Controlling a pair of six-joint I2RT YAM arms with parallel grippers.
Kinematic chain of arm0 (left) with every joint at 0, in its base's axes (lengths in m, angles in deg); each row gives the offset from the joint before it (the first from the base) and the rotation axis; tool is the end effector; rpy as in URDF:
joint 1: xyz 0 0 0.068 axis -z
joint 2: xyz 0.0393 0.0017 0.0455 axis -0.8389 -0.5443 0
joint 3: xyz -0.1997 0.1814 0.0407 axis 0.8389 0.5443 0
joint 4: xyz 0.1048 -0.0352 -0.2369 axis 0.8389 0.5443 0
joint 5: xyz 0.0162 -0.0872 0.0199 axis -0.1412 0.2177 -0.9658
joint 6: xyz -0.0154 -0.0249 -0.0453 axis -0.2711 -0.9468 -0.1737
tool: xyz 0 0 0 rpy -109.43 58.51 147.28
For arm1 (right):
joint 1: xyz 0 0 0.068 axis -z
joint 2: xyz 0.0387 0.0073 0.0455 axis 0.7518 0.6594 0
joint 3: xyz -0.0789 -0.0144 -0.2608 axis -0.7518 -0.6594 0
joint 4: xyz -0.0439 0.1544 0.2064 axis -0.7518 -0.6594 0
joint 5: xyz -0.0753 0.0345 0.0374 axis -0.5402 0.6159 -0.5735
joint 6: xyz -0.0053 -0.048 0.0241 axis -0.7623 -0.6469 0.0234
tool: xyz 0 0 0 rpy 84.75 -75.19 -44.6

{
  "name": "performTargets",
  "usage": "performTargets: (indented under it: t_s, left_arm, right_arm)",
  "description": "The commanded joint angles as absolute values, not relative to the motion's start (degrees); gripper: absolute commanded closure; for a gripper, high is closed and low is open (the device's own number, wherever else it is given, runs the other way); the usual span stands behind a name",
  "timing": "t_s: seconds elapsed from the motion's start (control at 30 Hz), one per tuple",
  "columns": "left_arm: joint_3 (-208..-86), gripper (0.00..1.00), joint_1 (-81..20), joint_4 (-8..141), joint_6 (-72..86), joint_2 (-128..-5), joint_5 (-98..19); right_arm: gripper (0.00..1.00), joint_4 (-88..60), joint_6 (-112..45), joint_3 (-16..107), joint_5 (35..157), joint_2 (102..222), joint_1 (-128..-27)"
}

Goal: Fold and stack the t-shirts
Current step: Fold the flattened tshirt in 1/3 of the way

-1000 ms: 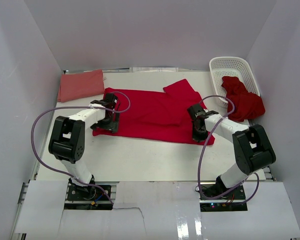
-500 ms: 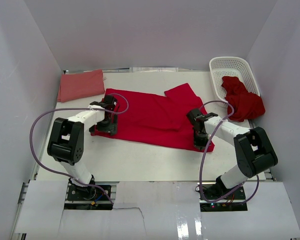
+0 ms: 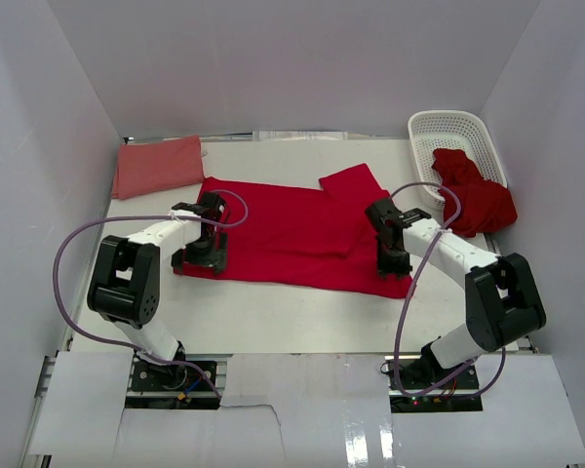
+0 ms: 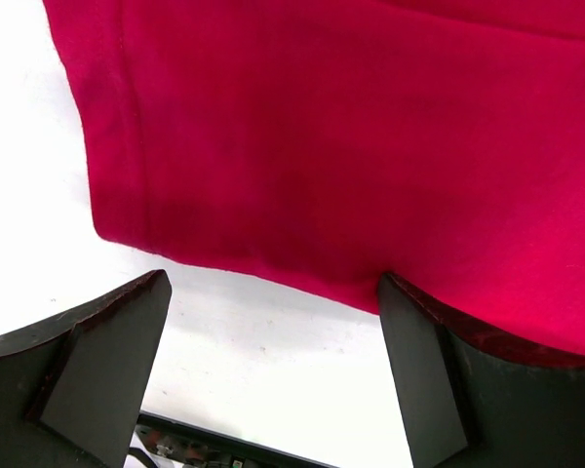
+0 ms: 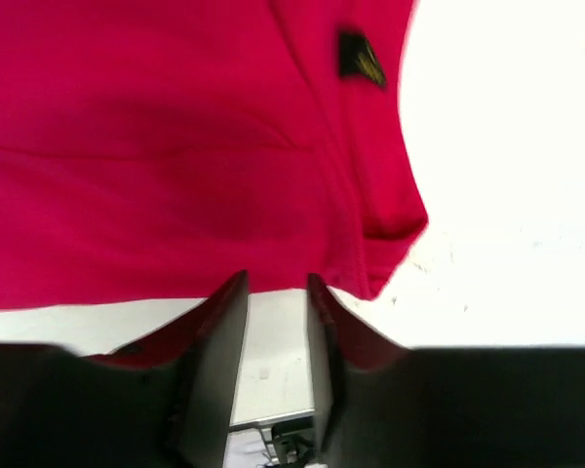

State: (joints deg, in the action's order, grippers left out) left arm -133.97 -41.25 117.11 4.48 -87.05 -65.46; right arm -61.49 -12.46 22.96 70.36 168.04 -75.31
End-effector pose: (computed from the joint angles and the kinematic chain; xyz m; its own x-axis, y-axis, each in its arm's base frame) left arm 0.2804 -0.0681 0.1699 -0.9874 0.0350 -0.1544 -0.0081 0.9629 0.2699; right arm 0.2367 0.1061 0.1842 -0.9622 0.0146 -0.2721 0.0720 0.9767 -0.2023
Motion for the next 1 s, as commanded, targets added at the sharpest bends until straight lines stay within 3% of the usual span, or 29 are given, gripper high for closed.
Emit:
performTargets:
  t_s: [0.0, 0.03, 0.1, 0.23, 0.57, 0.97]
  left_arm:
    - [-133.44, 0.02, -41.02, 119.27, 3.70, -83.34, -65.63]
    - [-133.70, 0.02, -41.02, 119.45, 3.61, -82.98, -65.81]
    - [-134.23, 0.02, -41.02, 120.15, 3.35, -82.11, -66.33]
    - [-136.86, 0.02, -41.02, 121.20, 3.08, -81.40, -68.53]
    - [-141.88, 0.02, -41.02, 114.44, 2.99, -77.01, -65.12]
    - [-138.89, 0.02, -41.02, 111.80, 4.31, -73.49, -62.91]
  right_arm:
    - [0.61, -58.57, -15.98, 28.47, 73.94, 164.43, -75.02]
    - [0.56, -57.87, -16.60, 29.26, 74.99, 164.25, -75.11]
    - [0.36, -54.37, -18.53, 29.27, 78.86, 164.34, -75.20]
    - [0.26, -49.08, -20.91, 28.66, 83.35, 167.84, -75.46]
    - [0.29, -34.67, -18.99, 27.08, 100.04, 172.69, -75.46]
    - [0.37, -27.81, -16.60, 26.55, 103.31, 176.12, -75.46]
